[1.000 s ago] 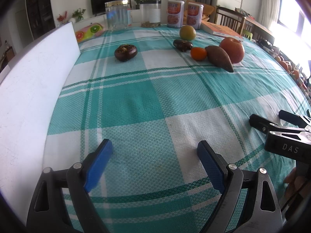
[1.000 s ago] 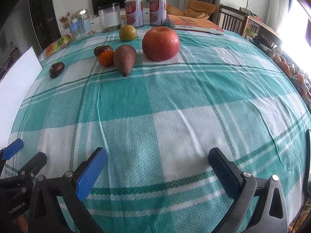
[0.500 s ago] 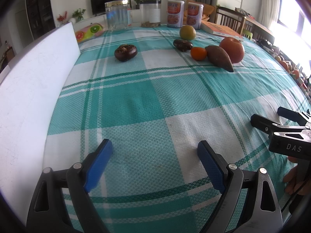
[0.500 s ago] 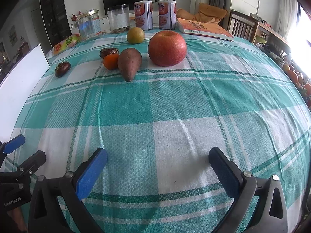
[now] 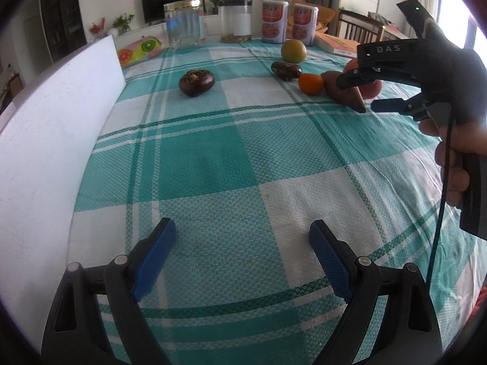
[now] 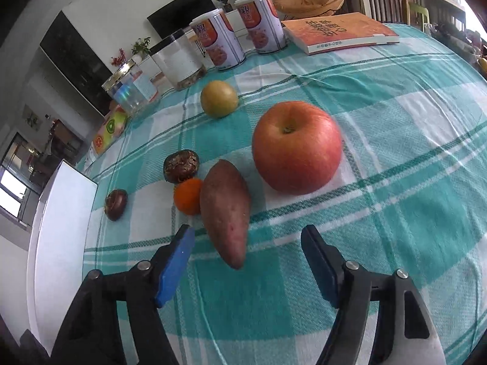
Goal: Organize fruits
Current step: 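Grasp the second sweet potato with the right gripper, then lower the sweet potato onto the cloth and open the right gripper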
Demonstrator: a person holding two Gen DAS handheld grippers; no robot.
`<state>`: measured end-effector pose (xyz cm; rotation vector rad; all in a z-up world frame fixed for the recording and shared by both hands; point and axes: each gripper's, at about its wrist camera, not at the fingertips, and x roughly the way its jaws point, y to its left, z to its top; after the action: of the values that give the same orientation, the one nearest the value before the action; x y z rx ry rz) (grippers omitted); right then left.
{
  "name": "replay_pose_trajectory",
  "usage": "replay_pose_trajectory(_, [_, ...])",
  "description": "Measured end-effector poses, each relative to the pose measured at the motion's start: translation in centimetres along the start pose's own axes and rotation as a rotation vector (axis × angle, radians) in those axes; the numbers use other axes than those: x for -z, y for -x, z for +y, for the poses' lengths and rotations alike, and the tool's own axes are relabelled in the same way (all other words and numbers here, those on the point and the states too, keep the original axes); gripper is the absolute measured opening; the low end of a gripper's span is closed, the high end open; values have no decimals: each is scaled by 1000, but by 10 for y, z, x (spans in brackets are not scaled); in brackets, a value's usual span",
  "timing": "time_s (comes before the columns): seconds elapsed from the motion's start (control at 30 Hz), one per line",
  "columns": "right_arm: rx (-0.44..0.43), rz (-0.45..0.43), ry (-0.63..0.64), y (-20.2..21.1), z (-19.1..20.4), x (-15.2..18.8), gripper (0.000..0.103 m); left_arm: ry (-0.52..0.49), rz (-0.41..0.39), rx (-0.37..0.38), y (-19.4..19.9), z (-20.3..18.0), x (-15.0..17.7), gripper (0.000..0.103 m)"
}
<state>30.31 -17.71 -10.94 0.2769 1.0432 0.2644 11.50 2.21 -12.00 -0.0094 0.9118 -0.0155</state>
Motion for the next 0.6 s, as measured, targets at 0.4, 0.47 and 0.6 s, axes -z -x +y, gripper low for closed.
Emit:
replay_pose_trajectory(0.4, [-12,0,13,27,-2,40,40,0,0,0,0,0,0,91])
replay_pose_trajectory(0.47, [12,-1,45,47,-6,66,40,-1,0,0,0,0,0,91])
replay_pose_trajectory(0.6, [85,-20,130,75,-4,121,40,-1,0,-1,0,0,0,91])
